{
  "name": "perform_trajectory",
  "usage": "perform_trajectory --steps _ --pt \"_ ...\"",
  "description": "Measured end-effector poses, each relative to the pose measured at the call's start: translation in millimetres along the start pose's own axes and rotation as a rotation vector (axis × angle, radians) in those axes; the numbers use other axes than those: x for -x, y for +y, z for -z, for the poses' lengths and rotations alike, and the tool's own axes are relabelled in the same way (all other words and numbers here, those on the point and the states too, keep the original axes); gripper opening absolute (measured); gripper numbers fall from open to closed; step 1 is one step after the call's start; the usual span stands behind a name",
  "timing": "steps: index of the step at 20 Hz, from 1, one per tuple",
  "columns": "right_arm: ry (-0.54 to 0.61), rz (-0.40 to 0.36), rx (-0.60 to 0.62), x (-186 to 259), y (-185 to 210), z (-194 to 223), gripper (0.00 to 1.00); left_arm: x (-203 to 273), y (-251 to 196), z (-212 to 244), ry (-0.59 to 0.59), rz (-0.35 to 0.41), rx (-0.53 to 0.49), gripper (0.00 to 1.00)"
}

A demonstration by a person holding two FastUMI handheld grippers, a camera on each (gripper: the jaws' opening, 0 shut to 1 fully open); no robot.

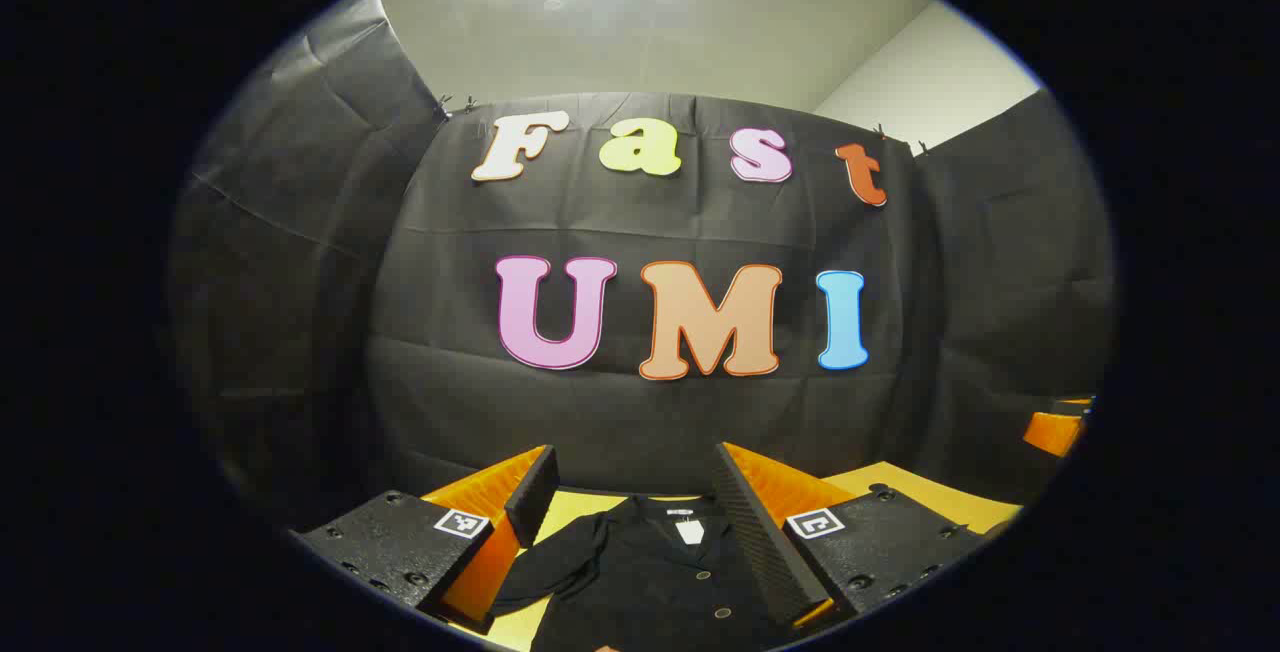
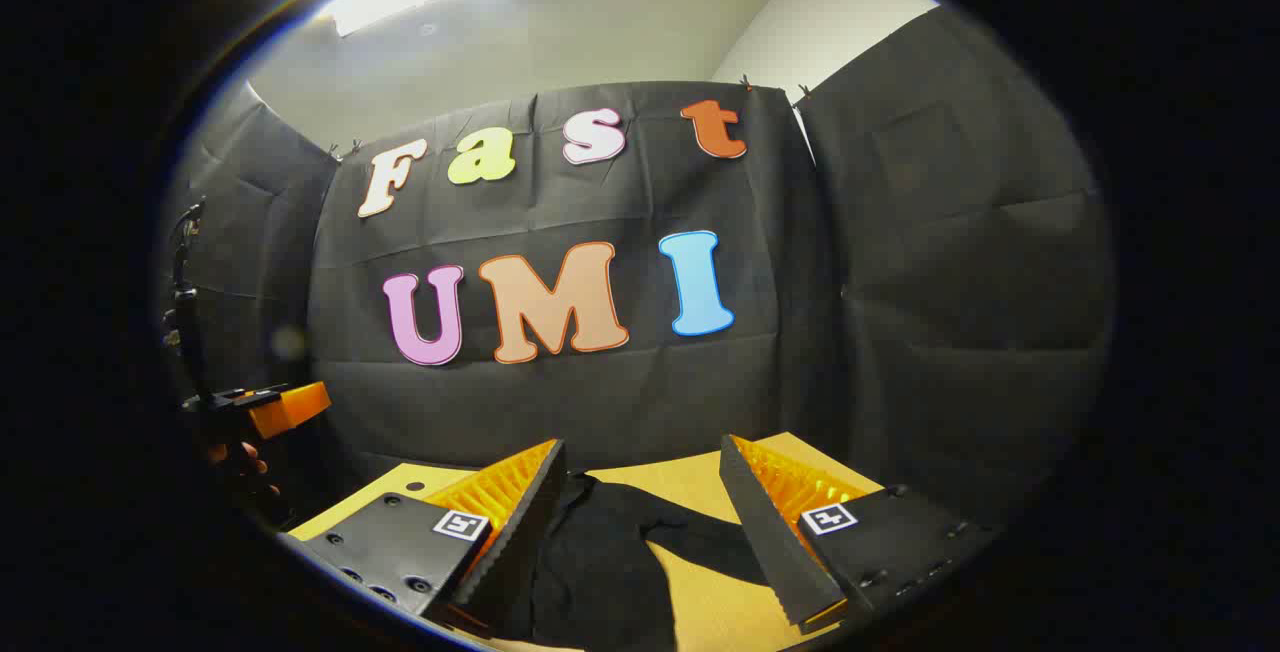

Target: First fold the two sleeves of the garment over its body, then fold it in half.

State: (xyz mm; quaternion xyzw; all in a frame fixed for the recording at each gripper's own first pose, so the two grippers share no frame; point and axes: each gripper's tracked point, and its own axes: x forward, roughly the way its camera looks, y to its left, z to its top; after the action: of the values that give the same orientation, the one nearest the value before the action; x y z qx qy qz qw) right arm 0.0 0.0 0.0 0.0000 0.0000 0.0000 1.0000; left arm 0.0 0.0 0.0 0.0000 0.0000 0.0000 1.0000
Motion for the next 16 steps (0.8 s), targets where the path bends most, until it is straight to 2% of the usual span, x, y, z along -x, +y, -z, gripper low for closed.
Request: perform_trajectory --steps 1,2,3,4,6,9,12,16 --pt "0.004 0.004 0.007 0.1 -0.6 0.9 0.94 -0.3 0.0 0.6 0.0 0.001 0.005 0.9" --pt "0.009 0.007 0.013 0.9 -1.0 2.5 0.97 0.6 1.4 0.2 -0.003 -0.001 0.012 0.91" --pt "0.015 0.007 0.016 0.9 -0.8 3.9 0.94 2.1 3.1 0.8 -0.005 -0.005 0.019 0.91" --pt "0.019 0.007 0.016 1.5 -0.9 4.8 0.97 1.6 4.0 2.0 -0.001 -0.009 0.021 0.92" --pt "0.025 0.006 0.016 2.1 -0.9 7.1 0.94 1.3 7.3 5.2 0.007 -0.018 0.02 0.92" --pt "0.033 0.003 0.024 1.6 -1.2 8.9 1.0 4.4 9.8 9.8 0.018 -0.03 0.026 0.9" --pt "0.021 -0.003 0.024 2.2 -1.2 5.5 0.94 8.0 11.8 8.1 0.014 -0.037 0.031 0.9" --pt "0.028 -0.006 0.012 0.3 -4.1 8.2 0.97 7.6 12.1 4.8 0.01 -0.043 0.021 0.9"
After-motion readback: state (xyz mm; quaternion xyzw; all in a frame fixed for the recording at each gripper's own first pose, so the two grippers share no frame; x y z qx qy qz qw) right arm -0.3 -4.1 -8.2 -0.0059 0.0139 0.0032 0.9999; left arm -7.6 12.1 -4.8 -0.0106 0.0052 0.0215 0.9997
